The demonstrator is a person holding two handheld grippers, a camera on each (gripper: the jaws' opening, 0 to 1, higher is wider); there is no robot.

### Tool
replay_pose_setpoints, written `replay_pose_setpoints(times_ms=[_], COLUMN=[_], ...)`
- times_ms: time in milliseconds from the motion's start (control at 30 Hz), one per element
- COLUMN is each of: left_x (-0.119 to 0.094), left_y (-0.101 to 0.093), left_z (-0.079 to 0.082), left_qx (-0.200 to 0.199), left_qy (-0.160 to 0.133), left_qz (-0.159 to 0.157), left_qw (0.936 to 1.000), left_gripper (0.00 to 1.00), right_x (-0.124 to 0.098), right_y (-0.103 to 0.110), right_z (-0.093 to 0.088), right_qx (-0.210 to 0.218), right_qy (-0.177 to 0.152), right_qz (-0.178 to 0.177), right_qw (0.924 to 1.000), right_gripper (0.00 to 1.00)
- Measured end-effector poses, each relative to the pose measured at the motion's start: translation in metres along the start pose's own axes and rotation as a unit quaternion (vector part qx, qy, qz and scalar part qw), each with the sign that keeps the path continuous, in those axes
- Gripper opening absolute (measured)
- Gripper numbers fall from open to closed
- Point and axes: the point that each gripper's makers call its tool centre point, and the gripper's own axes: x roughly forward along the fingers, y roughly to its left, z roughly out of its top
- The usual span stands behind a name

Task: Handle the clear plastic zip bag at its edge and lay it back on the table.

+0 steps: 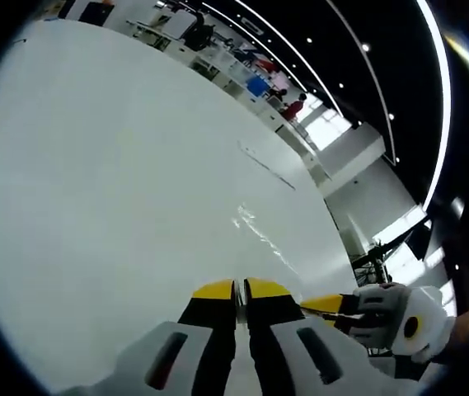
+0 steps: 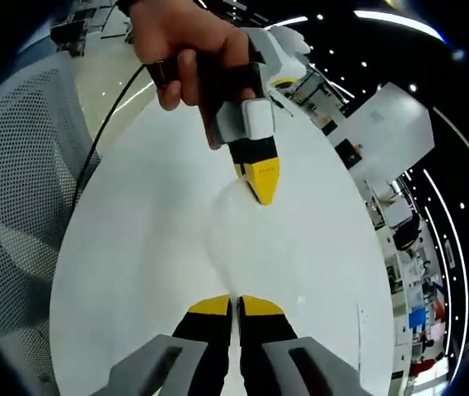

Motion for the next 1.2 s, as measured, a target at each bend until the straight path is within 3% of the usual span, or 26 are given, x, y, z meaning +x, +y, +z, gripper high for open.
replay_pose_setpoints(times_ms=[367,700,767,867,900,933,1067,1200], left_x=[-0.003,-0.002,-0.003,-0.002,-0.002,-0.003,-0.001,-0.002], left_y=[0.001,-0.001,0.000,0.003,0.002,0.002,0.001,-0.009], left_z=[-0.009,-0.002,-0.002,0.000,0.000,0.000,0.002,-0.003], left_qx=[-0.013,-0.010,-0.009,-0.011,-0.010,-0.004,-0.002,0.002], left_qy=[-0.015,-0.025,-0.026,-0.029,-0.029,-0.028,-0.031,-0.030], left_qz=[0.014,0.019,0.021,0.026,0.027,0.029,0.029,0.027], left_qw=[0.9997,0.9995,0.9994,0.9992,0.9992,0.9992,0.9991,0.9992], left_gripper=[0.01,0.01,0.01,0.01,0.01,0.01,0.01,0.01], right_x=[0.004,-0.005,-0.009,-0.018,-0.019,-0.022,-0.027,-0.026], right_y=[0.001,0.001,0.003,-0.007,-0.009,-0.012,-0.016,-0.011], right_z=[-0.011,-0.013,-0.014,-0.012,-0.012,-0.012,-0.007,0.012], right_qx=[0.028,0.076,0.124,0.222,0.232,0.266,0.313,0.297], right_qy=[0.012,-0.002,-0.001,-0.020,-0.023,-0.030,-0.049,-0.061], right_qz=[0.005,0.007,0.010,-0.017,-0.021,-0.026,-0.029,-0.021], right_qw=[0.9995,0.9971,0.9923,0.9747,0.9722,0.9633,0.9480,0.9526], right_gripper=[0.00,0.16,0.18,0.25,0.26,0.27,0.33,0.37])
